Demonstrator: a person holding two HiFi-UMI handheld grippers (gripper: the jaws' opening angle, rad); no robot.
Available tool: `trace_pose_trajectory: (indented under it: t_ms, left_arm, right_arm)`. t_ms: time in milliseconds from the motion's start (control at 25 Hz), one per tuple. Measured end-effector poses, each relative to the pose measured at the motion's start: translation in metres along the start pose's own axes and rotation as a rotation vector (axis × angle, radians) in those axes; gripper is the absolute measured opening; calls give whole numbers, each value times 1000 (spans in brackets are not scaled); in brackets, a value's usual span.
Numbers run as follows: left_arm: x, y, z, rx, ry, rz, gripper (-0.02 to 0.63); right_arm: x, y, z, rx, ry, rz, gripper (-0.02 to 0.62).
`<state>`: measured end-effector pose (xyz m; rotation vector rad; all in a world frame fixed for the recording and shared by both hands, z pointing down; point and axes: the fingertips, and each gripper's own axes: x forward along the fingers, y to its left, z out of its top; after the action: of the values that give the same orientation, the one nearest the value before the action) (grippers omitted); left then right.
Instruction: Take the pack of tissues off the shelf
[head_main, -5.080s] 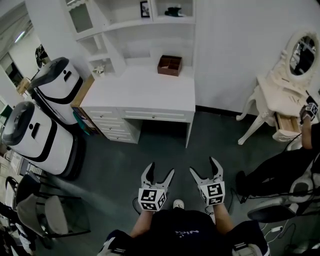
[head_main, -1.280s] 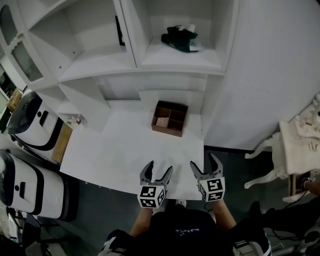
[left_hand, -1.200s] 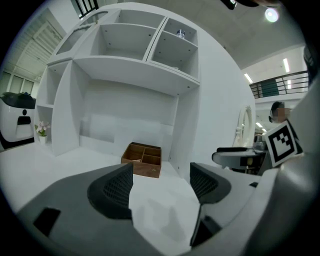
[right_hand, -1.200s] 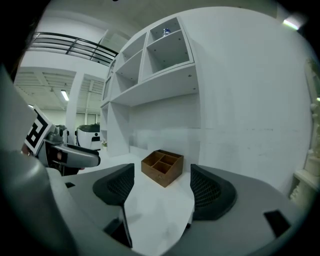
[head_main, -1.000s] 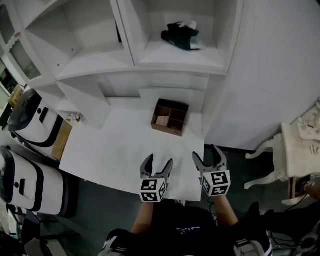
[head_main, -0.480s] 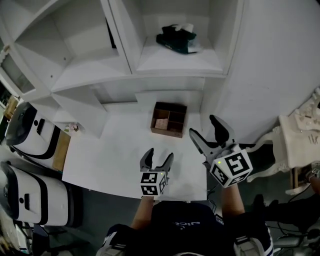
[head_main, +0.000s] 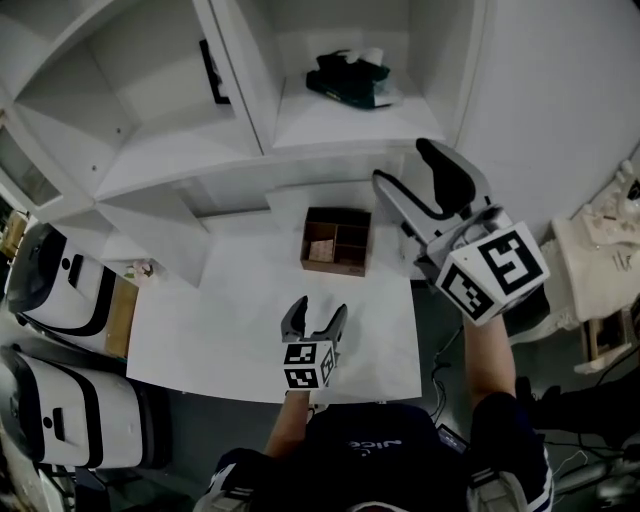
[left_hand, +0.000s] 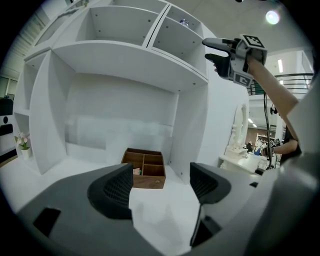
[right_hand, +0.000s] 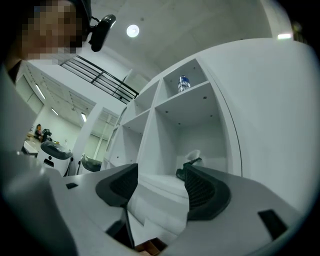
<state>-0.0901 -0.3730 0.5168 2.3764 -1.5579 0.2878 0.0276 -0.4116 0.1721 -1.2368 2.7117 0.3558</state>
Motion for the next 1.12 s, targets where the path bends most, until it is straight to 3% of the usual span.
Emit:
trace_pose_trajectory:
  t_ms: [400,640,800,1120]
  left_arm:
    - [6,19,-13,7,38,3,353]
    - [11,18,-15,2,43,-57,351]
    - [18,11,-13,-2,36,-87,351]
    - [21,2,-27,-9,59,-121,351]
  right_arm:
    - [75,-42,41,-51,132,-61,333]
    - [116,-65,30,-3,299,-72,364]
    - [139,-94,16,61,402,-145,367]
    - [162,-126,-15,58,567,-234,347]
